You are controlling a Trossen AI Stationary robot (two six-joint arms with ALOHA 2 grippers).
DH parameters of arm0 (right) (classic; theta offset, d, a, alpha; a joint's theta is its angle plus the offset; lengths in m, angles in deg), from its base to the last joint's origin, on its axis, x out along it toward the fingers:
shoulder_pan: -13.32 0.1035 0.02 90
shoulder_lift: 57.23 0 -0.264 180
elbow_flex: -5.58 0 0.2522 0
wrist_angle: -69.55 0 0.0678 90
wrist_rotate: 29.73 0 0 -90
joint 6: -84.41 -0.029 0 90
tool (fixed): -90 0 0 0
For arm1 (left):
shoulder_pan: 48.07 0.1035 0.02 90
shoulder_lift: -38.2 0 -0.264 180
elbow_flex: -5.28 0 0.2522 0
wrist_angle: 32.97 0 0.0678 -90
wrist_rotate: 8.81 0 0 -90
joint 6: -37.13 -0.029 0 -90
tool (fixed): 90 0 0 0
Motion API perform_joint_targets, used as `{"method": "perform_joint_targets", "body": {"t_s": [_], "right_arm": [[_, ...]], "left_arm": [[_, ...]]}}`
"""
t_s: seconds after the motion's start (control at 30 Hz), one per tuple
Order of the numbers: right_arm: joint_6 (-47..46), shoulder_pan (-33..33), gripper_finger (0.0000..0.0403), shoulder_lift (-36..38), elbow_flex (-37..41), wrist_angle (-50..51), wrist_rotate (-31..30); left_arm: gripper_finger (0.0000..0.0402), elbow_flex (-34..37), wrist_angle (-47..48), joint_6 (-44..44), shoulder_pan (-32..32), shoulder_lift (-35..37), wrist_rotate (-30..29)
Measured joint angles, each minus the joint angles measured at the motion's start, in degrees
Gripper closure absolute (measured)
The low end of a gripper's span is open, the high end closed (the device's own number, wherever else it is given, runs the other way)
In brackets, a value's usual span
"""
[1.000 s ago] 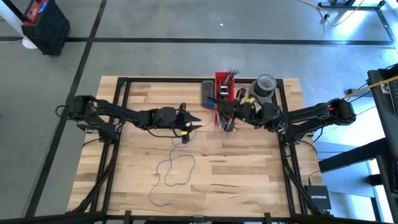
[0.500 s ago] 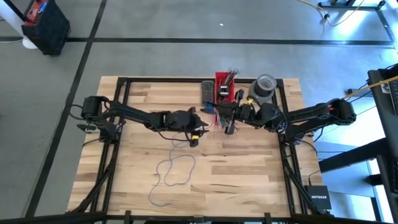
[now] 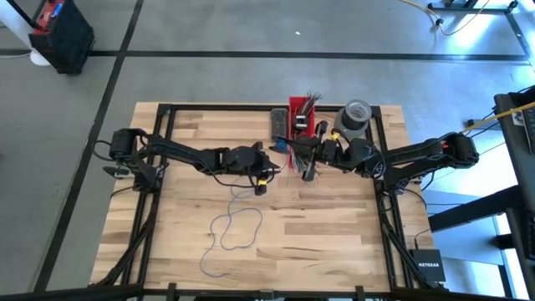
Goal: Coil cords
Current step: Coil the blue wire into the black spool
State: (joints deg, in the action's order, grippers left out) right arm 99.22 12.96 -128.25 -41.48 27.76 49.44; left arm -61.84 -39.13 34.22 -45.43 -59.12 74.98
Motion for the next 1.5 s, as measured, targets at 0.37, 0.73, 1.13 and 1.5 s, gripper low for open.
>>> {"method": "perform_joint_targets", "body": {"t_s": [0.37,0.73,1.13,1.5], "right_arm": [[0.0,0.0,0.0395,-0.1,0.0,0.2,1.5],[-0.7,0.0,0.0395,0.0,0.0,3.1,2.5],[7.7,-0.9,0.0395,-0.2,-0.3,16.5,0.1],[9.7,-3.9,0.0395,-8.9,-4.3,23.3,-3.9]], "left_arm": [[0.0399,0.0,1.7,-2.6,1.0,-2.2,0.5],[0.04,0.0,24.5,-3.9,1.4,8.2,-13.7],[0.0401,3.6,38.9,4.3,0.8,23.2,-31.4],[0.0401,7.1,29.0,5.9,-1.1,28.8,-19.6]]}}
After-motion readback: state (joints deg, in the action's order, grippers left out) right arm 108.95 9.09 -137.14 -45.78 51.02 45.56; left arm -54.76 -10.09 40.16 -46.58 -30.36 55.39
